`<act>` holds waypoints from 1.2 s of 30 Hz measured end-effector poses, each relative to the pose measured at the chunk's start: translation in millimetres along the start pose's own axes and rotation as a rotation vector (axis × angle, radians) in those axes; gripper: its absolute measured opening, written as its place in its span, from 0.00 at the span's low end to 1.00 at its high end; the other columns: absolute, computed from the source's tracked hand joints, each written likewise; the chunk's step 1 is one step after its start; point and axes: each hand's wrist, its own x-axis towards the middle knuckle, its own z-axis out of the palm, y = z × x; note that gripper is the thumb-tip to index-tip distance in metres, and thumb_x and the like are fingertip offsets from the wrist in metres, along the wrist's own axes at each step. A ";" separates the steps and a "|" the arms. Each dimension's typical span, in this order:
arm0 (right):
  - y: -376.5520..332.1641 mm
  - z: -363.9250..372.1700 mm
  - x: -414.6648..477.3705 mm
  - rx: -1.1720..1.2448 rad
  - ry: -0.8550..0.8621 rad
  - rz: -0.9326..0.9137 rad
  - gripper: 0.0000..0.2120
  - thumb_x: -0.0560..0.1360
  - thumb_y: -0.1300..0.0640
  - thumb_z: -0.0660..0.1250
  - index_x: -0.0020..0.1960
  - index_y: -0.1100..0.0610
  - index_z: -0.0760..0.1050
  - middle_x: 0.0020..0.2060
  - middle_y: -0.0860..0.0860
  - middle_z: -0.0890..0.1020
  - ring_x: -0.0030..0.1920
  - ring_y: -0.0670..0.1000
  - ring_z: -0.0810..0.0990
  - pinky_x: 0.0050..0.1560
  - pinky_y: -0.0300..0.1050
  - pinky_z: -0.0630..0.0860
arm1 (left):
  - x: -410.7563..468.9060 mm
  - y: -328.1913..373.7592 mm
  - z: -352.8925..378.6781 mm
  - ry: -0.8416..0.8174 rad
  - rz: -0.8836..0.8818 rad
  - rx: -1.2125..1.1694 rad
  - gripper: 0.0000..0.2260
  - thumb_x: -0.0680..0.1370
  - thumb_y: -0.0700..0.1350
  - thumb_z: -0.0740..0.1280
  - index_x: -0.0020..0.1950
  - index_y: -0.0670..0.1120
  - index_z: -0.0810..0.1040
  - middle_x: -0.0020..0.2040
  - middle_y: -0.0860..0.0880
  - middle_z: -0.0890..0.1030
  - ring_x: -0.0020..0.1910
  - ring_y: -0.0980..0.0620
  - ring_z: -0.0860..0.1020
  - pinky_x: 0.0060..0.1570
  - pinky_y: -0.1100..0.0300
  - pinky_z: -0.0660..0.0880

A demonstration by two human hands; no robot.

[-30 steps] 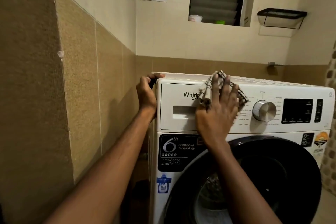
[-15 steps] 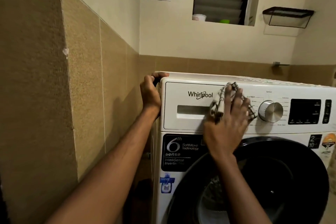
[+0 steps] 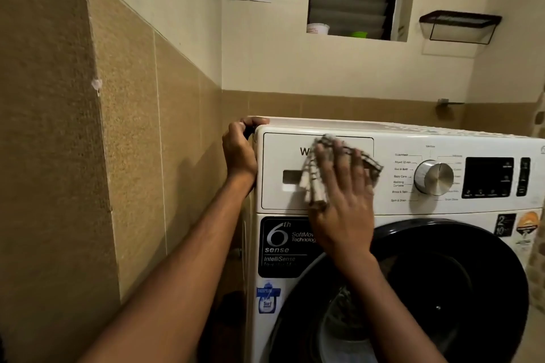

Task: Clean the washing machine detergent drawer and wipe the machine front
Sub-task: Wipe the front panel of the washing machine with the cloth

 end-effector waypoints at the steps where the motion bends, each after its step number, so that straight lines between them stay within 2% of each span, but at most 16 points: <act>1: 5.8 -3.4 5.6 0.034 0.019 0.106 0.31 0.79 0.41 0.45 0.80 0.46 0.46 0.80 0.51 0.48 0.80 0.55 0.44 0.77 0.60 0.45 | -1.1 0.3 0.3 0.003 -0.001 0.009 0.20 0.72 0.52 0.53 0.35 0.50 0.85 0.48 0.40 0.86 0.54 0.39 0.81 0.62 0.40 0.73; 3: 6.5 -9.1 22.0 0.108 0.055 0.242 0.32 0.78 0.40 0.46 0.80 0.45 0.46 0.80 0.49 0.47 0.80 0.54 0.43 0.77 0.56 0.42 | -1.8 2.0 0.2 0.005 -0.004 0.013 0.21 0.72 0.52 0.53 0.35 0.50 0.85 0.48 0.40 0.86 0.55 0.39 0.81 0.62 0.40 0.73; 4: 2.6 -11.8 30.7 0.119 0.065 0.250 0.33 0.77 0.42 0.49 0.80 0.45 0.47 0.80 0.48 0.48 0.80 0.54 0.43 0.77 0.54 0.40 | -1.6 3.3 0.0 0.006 -0.004 0.013 0.21 0.72 0.51 0.53 0.35 0.50 0.85 0.48 0.40 0.86 0.54 0.40 0.82 0.62 0.41 0.74; 7: -6.9 -15.4 54.8 0.065 0.042 0.087 0.38 0.70 0.50 0.56 0.80 0.46 0.53 0.79 0.50 0.57 0.79 0.56 0.49 0.77 0.52 0.42 | -1.8 7.5 1.4 0.015 0.022 0.094 0.21 0.74 0.50 0.52 0.32 0.52 0.84 0.45 0.44 0.86 0.52 0.42 0.82 0.59 0.45 0.75; 10: -0.6 -22.0 78.7 0.047 0.025 -0.011 0.33 0.68 0.51 0.54 0.75 0.49 0.65 0.70 0.50 0.72 0.73 0.57 0.64 0.75 0.54 0.51 | -0.7 17.6 2.9 -0.018 0.070 0.294 0.19 0.74 0.50 0.53 0.31 0.53 0.81 0.42 0.48 0.86 0.50 0.44 0.82 0.54 0.49 0.75; 13: 2.4 -23.8 91.5 0.005 0.024 -0.041 0.26 0.69 0.54 0.60 0.68 0.52 0.71 0.60 0.52 0.79 0.62 0.59 0.73 0.68 0.55 0.59 | 8.3 42.6 5.6 -0.194 0.080 0.567 0.19 0.73 0.50 0.52 0.34 0.50 0.81 0.42 0.49 0.85 0.47 0.49 0.81 0.53 0.54 0.74; 15: 1.8 -24.7 96.8 0.005 0.023 -0.052 0.26 0.68 0.56 0.59 0.66 0.54 0.72 0.57 0.53 0.80 0.59 0.60 0.75 0.64 0.56 0.63 | 15.9 62.0 12.5 -0.328 0.087 0.725 0.20 0.74 0.51 0.53 0.39 0.47 0.83 0.45 0.49 0.84 0.46 0.54 0.78 0.50 0.57 0.72; 17: 3.4 -27.2 105.2 0.029 0.041 -0.055 0.26 0.67 0.58 0.59 0.65 0.56 0.73 0.56 0.55 0.80 0.56 0.61 0.76 0.60 0.56 0.67 | 23.6 75.6 23.5 -0.416 0.143 0.857 0.20 0.78 0.53 0.54 0.48 0.47 0.85 0.52 0.48 0.84 0.50 0.53 0.78 0.51 0.58 0.71; 19: 6.8 -30.4 119.9 0.038 0.104 -0.057 0.25 0.67 0.61 0.62 0.64 0.58 0.74 0.53 0.56 0.81 0.52 0.62 0.77 0.57 0.56 0.69 | 31.9 82.0 36.5 -0.449 0.274 0.976 0.21 0.81 0.54 0.53 0.57 0.47 0.82 0.59 0.47 0.83 0.58 0.49 0.78 0.59 0.53 0.73; 21: 8.8 -35.8 139.8 0.056 0.185 -0.058 0.24 0.66 0.64 0.64 0.62 0.59 0.74 0.50 0.56 0.81 0.50 0.61 0.76 0.58 0.56 0.69 | 41.8 85.7 49.9 -0.443 0.395 1.062 0.21 0.82 0.53 0.52 0.65 0.47 0.78 0.68 0.48 0.78 0.70 0.49 0.72 0.69 0.47 0.68; 24: 8.4 -48.5 180.4 0.100 0.281 -0.077 0.23 0.67 0.67 0.64 0.61 0.62 0.76 0.51 0.57 0.81 0.54 0.60 0.77 0.61 0.56 0.70 | 61.3 95.9 71.2 -0.458 0.362 1.149 0.24 0.82 0.54 0.50 0.75 0.49 0.70 0.77 0.50 0.67 0.78 0.53 0.60 0.76 0.48 0.57; 28: 11.7 -70.7 246.3 0.158 0.329 -0.088 0.20 0.70 0.69 0.62 0.61 0.63 0.76 0.53 0.58 0.82 0.58 0.60 0.79 0.64 0.56 0.71 | 94.5 118.1 106.7 -0.486 0.381 1.137 0.25 0.83 0.55 0.48 0.79 0.48 0.62 0.80 0.52 0.60 0.80 0.55 0.54 0.79 0.47 0.52; 33: 18.5 -99.8 321.2 0.171 0.322 -0.140 0.18 0.75 0.69 0.59 0.63 0.63 0.76 0.61 0.57 0.81 0.67 0.59 0.75 0.71 0.55 0.65 | 134.9 165.4 152.6 -0.380 0.409 1.159 0.25 0.84 0.55 0.50 0.79 0.49 0.63 0.80 0.52 0.61 0.80 0.55 0.54 0.76 0.53 0.52; 36: 21.4 -122.5 370.1 0.169 0.323 -0.186 0.17 0.77 0.70 0.59 0.62 0.62 0.77 0.62 0.56 0.80 0.68 0.58 0.75 0.70 0.56 0.67 | 164.4 202.6 185.0 -0.346 0.406 1.184 0.25 0.83 0.57 0.50 0.77 0.49 0.67 0.78 0.52 0.66 0.79 0.53 0.59 0.75 0.55 0.54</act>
